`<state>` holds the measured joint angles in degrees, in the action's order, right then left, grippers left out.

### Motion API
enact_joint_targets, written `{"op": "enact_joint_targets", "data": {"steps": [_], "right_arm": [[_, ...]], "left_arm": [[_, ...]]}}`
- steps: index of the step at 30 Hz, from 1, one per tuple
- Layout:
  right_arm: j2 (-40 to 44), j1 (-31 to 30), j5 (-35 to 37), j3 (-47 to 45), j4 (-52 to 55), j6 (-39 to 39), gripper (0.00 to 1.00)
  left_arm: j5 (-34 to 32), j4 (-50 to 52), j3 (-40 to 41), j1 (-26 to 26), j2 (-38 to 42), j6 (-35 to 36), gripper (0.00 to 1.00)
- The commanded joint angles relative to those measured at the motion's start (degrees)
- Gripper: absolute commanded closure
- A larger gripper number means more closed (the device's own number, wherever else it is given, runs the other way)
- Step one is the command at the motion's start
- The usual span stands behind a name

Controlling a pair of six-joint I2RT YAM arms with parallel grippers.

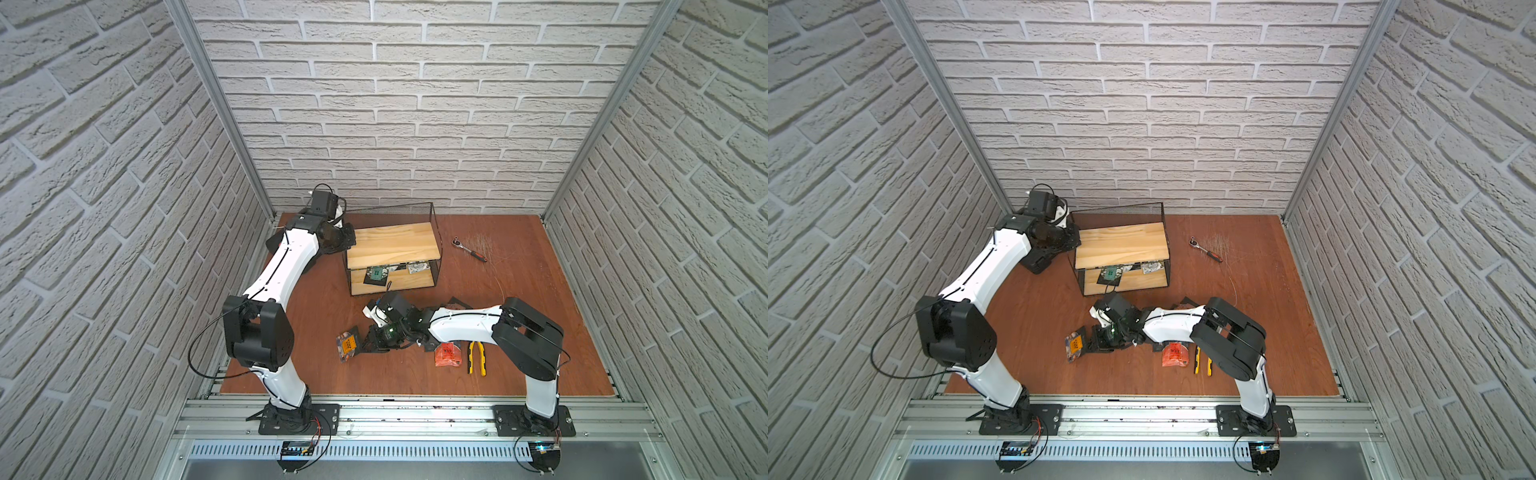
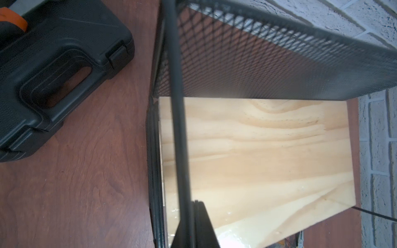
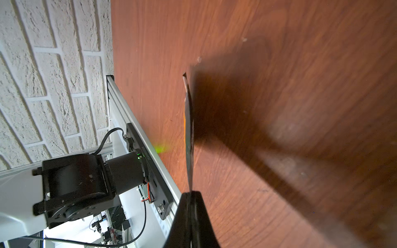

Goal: Remove the tea bags from the shelf
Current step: Place the tea bag at the center of the board.

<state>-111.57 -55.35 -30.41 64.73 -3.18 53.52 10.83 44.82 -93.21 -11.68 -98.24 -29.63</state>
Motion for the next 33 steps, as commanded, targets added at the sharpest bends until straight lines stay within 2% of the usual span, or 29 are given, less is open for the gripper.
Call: {"op": "enact_joint_targets", "data": {"steps": [1,5,12,16,27,30,33], "right_arm": [[-1.07,-0.39,0.14,1.95,0.04,-0.49,0.97],[-3.24,-0.41,-0.25,3.22,1.30,-0.58,0.96],[-2.17,-0.28,1.94,2.69,2.84,-0.62,0.63],[1.68,0.48,3.44,0.04,0.70,1.08,0.54],[9.35,3.30,8.92,-7.73,-7.06,6.23,0.54],[11.04,4.53,11.63,-10.80,-11.45,9.26,0.58],[11.31,6.24,15.82,-13.05,-16.31,13.56,0.66]], "left_arm": [[-0.42,1.19,-0.66,0.30,-1.01,1.25,0.93],[-0.46,1.18,-0.75,0.31,-0.99,1.33,0.93],[-0.30,1.29,-0.66,0.27,-0.98,1.41,0.93],[-0.27,1.10,-0.39,0.32,-0.95,1.41,0.93],[-0.21,1.23,-0.39,0.37,-0.95,1.62,0.93],[-0.20,1.28,-0.38,0.30,-0.86,1.77,0.93],[-0.13,1.32,-0.48,0.32,-0.89,1.85,0.93]]}}
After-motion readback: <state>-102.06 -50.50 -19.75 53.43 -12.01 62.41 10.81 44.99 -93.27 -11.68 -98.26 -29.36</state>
